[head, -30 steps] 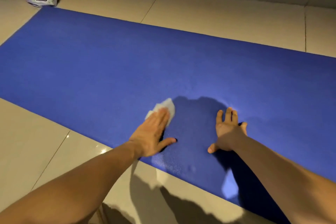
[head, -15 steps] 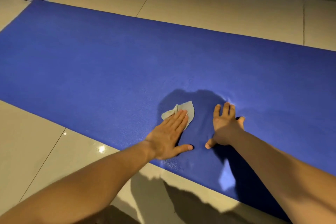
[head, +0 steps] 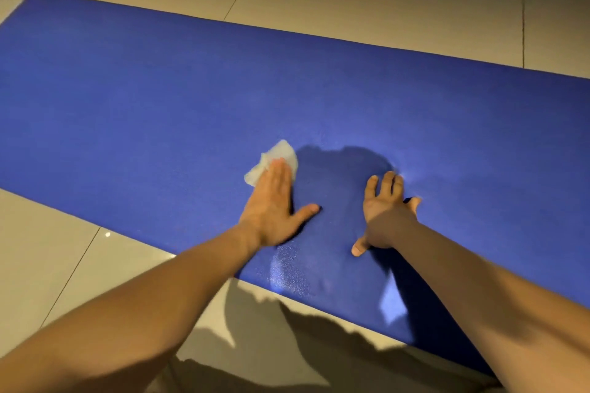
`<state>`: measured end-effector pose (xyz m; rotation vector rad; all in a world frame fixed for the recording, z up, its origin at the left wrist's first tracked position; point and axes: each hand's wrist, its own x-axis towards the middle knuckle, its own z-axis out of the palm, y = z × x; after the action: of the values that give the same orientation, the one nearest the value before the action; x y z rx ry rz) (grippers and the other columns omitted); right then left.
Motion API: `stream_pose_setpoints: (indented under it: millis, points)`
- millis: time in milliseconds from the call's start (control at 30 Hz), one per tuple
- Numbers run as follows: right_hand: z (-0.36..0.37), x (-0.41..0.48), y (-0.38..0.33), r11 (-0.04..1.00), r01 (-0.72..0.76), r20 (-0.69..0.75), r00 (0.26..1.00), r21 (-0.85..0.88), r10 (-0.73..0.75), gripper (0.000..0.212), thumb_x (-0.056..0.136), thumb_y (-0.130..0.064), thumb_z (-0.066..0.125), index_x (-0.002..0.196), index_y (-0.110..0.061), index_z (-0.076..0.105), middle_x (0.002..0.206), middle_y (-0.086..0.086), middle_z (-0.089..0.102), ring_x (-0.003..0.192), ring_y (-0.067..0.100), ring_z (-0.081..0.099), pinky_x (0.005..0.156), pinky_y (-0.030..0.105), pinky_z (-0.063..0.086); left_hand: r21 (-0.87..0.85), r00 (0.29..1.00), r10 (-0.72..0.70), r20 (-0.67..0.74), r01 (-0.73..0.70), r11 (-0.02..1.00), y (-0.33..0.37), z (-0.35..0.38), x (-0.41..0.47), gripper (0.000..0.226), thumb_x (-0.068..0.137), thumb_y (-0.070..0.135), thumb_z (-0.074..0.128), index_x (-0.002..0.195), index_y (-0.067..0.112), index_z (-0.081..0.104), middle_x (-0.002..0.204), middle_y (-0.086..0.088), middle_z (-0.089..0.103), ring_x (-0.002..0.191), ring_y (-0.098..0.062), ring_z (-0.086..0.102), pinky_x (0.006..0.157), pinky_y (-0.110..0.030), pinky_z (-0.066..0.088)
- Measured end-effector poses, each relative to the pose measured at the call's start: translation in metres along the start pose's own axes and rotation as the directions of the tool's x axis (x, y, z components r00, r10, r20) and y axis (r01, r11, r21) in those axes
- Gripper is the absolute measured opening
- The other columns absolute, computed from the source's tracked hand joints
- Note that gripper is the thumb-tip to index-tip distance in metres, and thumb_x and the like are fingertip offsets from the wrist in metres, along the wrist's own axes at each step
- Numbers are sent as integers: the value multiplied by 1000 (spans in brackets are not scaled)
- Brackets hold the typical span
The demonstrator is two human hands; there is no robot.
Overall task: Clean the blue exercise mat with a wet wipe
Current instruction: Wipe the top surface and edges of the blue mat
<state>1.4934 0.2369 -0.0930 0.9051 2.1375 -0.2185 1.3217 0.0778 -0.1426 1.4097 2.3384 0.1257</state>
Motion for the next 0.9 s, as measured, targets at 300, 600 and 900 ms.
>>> stream_pose_setpoints:
  millis: [300, 600, 900]
  points:
    - [0, 0, 2, 1000, 2, 26, 1000, 1, -2, 162, 59, -76, 81, 152, -5, -31, 159, 25, -30, 150, 44, -23, 115, 65, 20, 186, 972, 232, 25, -233, 955, -34, -21, 13, 105, 93, 80, 24, 162, 2, 8, 170, -17, 3, 157, -27, -2, 128, -41, -1]
    - [-1, 1, 1, 1000, 13, 20, 1000, 15, -13, 164, 57, -74, 84, 152, -2, -29, 159, 28, -28, 149, 46, -21, 114, 69, 21, 36, 967, -246, -63, 248, 968, -34, -33, 52, 113, 91, 83, 22, 159, -7, 8, 168, -25, 3, 156, -38, 0, 128, -45, -1]
    - [-2, 1, 3, 1000, 21, 32, 999, 15, -21, 163, 58, -75, 82, 152, -5, -31, 159, 27, -30, 149, 45, -23, 115, 66, 20, 159, 993, 115, 3, -114, 981, -36, -33, 53, 113, 88, 87, 13, 162, 1, 10, 170, -15, 7, 157, -30, 4, 128, -37, -1]
